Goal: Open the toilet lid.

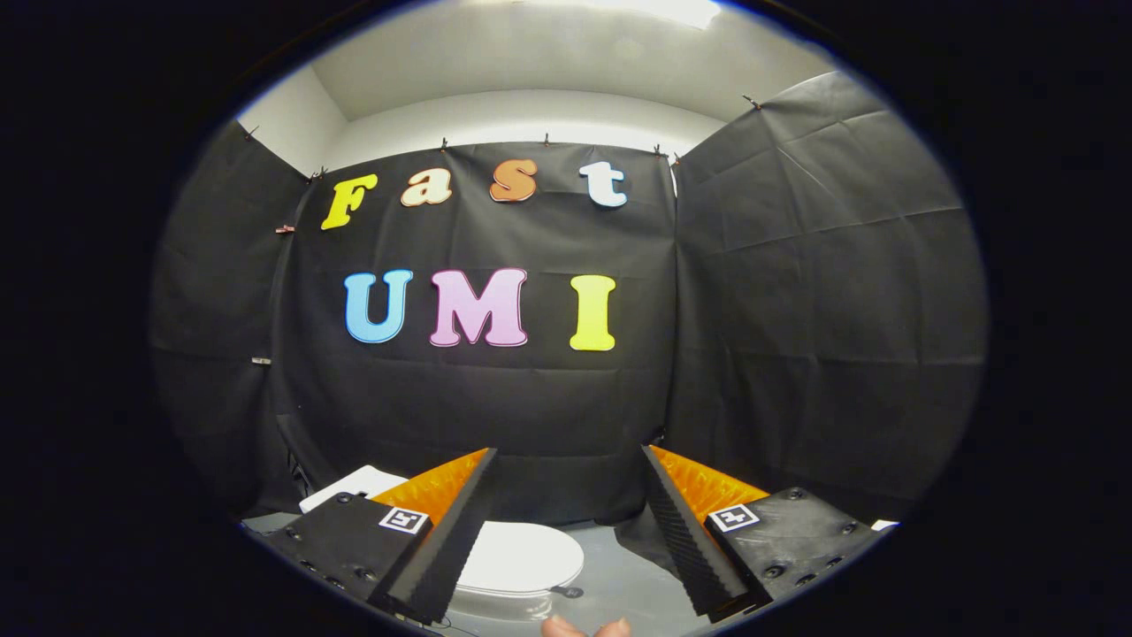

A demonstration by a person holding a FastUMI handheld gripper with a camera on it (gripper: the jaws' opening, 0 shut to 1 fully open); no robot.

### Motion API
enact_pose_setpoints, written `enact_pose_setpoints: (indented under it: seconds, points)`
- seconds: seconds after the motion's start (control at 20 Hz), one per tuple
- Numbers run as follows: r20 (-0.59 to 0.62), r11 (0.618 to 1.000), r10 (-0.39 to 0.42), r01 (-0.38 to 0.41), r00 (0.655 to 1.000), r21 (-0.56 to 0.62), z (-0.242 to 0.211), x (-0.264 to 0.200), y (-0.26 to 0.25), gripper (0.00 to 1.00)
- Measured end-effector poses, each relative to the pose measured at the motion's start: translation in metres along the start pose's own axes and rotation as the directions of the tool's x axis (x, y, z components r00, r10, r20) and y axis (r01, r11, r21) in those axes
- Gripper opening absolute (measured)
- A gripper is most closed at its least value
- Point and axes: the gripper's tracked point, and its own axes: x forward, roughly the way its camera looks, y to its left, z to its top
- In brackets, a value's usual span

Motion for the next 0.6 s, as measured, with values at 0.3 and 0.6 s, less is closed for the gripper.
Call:
enact_pose_setpoints:
  seconds: [0.3, 0.6]
  points:
    - [0.043, 0.998, 0.059, -0.060, 0.997, 0.022, -0.010, 0.014, 0.011, 0.99]
    - [0.217, 0.995, 0.059, -0.040, 0.974, -0.087, -0.010, 0.032, 0.004, 0.98]
